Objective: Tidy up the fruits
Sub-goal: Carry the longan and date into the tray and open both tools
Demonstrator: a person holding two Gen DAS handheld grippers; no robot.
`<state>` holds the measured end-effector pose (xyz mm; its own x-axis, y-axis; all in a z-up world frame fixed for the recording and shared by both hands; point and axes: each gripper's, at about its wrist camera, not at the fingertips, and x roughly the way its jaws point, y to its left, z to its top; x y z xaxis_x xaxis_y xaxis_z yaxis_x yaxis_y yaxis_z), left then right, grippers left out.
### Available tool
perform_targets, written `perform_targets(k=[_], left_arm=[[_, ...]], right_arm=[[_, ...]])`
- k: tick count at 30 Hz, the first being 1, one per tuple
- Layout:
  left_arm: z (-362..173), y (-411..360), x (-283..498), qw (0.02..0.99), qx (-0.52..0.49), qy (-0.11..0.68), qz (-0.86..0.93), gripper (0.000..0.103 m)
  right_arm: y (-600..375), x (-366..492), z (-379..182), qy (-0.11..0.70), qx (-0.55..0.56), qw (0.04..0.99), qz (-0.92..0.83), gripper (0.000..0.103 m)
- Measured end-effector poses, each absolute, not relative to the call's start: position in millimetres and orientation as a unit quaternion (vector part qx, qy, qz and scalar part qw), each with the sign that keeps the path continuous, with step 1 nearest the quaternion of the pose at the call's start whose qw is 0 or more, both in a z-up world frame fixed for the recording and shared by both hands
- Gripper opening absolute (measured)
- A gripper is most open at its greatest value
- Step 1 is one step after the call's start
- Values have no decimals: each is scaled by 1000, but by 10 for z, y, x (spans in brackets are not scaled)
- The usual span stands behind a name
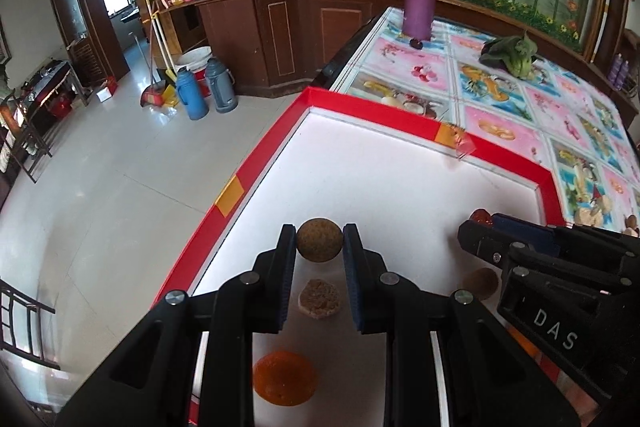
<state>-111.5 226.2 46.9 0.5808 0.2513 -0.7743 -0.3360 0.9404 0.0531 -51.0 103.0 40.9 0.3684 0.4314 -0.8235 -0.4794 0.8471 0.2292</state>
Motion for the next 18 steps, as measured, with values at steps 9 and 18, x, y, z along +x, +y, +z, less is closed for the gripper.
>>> perform_targets(k=[9, 18], left_arm=[[346, 2272, -1086, 872, -45, 455, 174, 27], [554, 2094, -1196, 885, -33, 432, 173, 57]], right_arm=[[1033, -488, 300, 511, -34, 816, 269, 23], [688, -520, 593, 478, -1, 831, 285, 23]])
